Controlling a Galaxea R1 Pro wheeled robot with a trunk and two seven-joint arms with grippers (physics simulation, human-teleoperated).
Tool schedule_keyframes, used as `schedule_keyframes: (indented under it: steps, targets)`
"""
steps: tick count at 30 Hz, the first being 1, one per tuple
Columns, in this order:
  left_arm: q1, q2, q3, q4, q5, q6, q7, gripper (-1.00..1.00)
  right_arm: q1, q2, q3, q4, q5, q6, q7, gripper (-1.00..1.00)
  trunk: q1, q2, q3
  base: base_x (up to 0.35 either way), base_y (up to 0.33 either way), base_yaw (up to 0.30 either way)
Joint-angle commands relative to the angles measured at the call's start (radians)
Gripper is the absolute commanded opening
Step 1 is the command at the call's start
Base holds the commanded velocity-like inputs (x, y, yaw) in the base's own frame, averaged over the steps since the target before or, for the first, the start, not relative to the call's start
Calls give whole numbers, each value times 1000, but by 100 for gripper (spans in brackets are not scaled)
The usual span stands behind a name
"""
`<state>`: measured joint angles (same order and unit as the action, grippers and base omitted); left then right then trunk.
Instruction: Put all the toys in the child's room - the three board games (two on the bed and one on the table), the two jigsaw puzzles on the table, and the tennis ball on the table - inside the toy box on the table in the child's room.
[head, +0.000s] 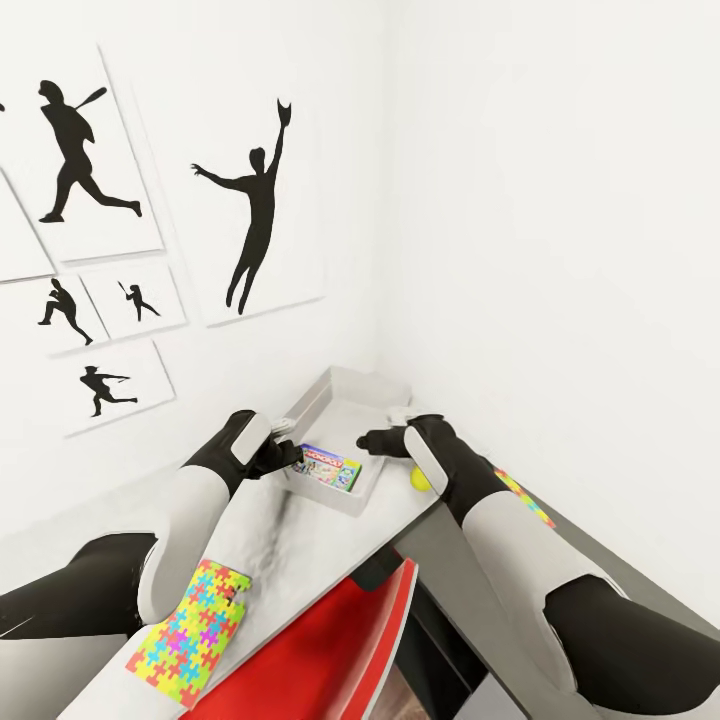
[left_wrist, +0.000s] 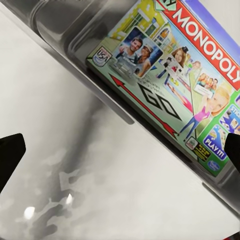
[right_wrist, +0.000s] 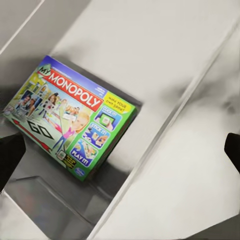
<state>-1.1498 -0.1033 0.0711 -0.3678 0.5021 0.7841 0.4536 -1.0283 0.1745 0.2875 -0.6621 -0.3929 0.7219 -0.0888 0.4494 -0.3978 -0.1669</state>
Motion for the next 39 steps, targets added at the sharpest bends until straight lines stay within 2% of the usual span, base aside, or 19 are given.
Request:
schedule_keyframes:
  steps: [1,35,39]
  targets:
    - [-1,-1,7,-2,7,3,8,100,-1,0,3,0,-10,-2,-9,100,1,-2,-2,0,0,0]
    - [-1,-1,9,-3,7,3,8,100,1,0,7,9,-12,-15,-8,100,1,-2,-52,0,0,0]
    - [-1,-1,8,-3,7,3,-6,100,1,0,7,9,-12,-15,-8,100,1,-2,-59,0,0,0]
